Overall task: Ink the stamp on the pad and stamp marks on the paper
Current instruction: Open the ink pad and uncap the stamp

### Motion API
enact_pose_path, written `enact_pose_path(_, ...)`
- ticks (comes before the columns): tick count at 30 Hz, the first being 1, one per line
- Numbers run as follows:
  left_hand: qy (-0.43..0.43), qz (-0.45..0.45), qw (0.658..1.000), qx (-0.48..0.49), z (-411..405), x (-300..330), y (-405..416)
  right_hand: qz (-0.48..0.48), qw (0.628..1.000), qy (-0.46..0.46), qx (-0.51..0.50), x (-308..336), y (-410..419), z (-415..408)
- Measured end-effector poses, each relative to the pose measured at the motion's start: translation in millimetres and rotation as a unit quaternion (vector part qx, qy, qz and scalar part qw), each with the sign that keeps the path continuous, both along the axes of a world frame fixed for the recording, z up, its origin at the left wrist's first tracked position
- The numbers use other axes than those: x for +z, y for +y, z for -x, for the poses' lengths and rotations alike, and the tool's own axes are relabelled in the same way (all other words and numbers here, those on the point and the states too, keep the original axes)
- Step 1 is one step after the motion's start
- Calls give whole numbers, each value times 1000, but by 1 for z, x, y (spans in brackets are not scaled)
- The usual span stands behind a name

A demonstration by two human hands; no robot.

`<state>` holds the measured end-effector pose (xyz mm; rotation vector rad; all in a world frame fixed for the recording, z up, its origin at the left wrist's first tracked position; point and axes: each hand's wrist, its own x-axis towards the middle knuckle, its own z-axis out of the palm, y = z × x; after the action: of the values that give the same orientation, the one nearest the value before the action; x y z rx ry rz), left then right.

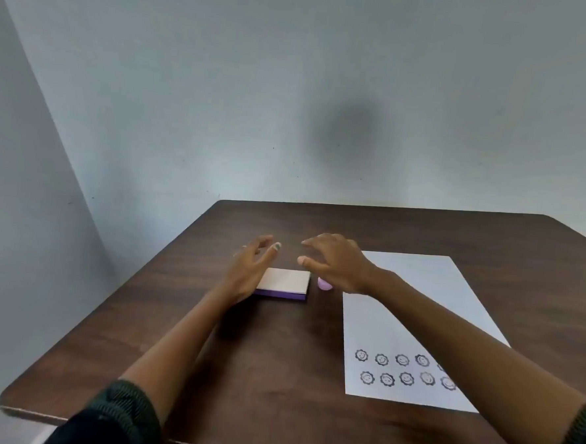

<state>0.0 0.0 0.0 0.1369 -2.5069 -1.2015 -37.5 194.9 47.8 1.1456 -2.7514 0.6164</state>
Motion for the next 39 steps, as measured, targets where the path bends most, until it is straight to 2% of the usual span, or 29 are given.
enact_pose_path(1, -7, -45, 999, -6, -1, -4, -7, -6, 1000, -9, 6, -1, -4, 0)
enact_pose_path(3, -39, -78, 996, -30, -5, -7, -19, -31, 999, -22, 21, 1, -11, -1)
enact_pose_path(9, -115, 22, 989, -89, -13, -6, -36, -105, 990, -72, 52, 1, -25, 3)
enact_pose_path(16, -137, 45, 983, -111, -13, -2, -43, -137, 981, -111, 83, -4, -31, 14)
enact_pose_path(20, -127, 28, 985, -116, -17, -2, -45, -117, 983, -108, 89, -6, -31, 18)
enact_pose_path(32, -139, 55, 983, -104, -17, -2, -46, -72, 982, -140, 103, -1, -29, 20)
enact_pose_path(39, -134, 59, 984, -105, -17, -3, -46, -64, 972, -206, 97, 7, -27, 27)
